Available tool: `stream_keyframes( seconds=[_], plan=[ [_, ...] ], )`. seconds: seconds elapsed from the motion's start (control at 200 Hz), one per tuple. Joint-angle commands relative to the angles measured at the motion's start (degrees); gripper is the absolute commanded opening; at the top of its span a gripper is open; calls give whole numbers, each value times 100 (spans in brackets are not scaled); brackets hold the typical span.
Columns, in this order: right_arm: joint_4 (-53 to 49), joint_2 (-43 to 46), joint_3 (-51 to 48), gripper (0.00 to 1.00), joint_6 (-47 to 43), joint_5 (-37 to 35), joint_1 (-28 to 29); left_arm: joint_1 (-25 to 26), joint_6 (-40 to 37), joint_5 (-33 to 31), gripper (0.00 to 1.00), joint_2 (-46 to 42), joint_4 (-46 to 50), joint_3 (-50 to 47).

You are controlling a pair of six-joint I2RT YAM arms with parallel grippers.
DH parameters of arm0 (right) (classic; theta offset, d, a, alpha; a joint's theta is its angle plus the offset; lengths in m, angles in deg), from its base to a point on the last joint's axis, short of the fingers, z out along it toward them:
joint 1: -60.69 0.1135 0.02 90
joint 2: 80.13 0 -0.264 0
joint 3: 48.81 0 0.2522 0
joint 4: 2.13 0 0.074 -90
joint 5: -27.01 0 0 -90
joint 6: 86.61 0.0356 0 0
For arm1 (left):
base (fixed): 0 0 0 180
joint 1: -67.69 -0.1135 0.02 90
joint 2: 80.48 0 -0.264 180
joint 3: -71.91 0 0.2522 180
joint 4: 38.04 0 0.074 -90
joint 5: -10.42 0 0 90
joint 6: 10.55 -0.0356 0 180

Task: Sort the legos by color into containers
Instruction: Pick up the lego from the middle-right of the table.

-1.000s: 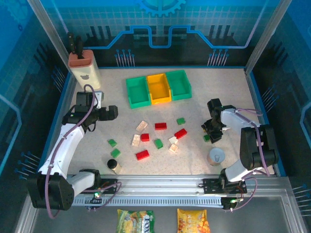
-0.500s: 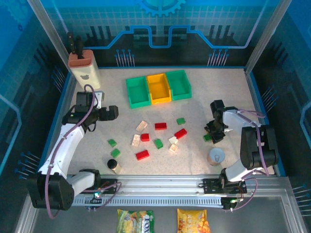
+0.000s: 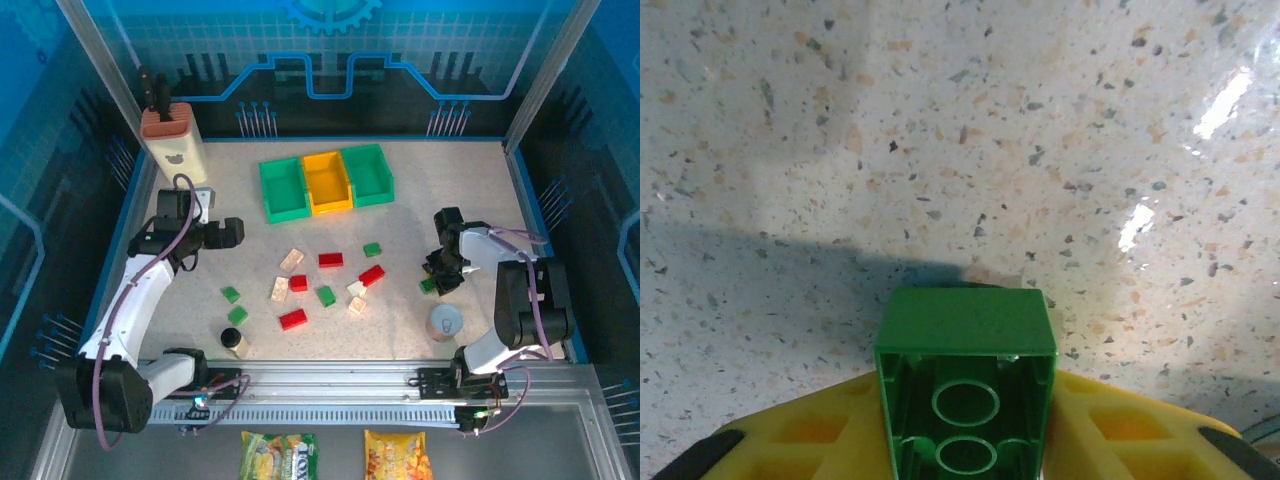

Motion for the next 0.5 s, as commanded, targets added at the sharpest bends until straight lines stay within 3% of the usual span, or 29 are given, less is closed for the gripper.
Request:
stream_keyframes(
  seconds=[0.0,0.115,0.2,0.4,0.495],
  plan=[
    [-180,100,-10,39,-15,-97,-71,-41,-100,130,99,27,-28,-47],
    [-271,178,97,35,-300,-117,-58,-48,-104,128,99,35,-28,-46],
    [-192,224,334,26,-952,-122,10,-41,-104,130,99,44,-37,-50],
    [-566,159,1248,25,-2684,-978,651,-53,-103,159,99,110,-28,-15],
    [-496,-4,1716,25,-3653,-1034,908,-49,-102,170,99,108,-37,-21]
  ],
)
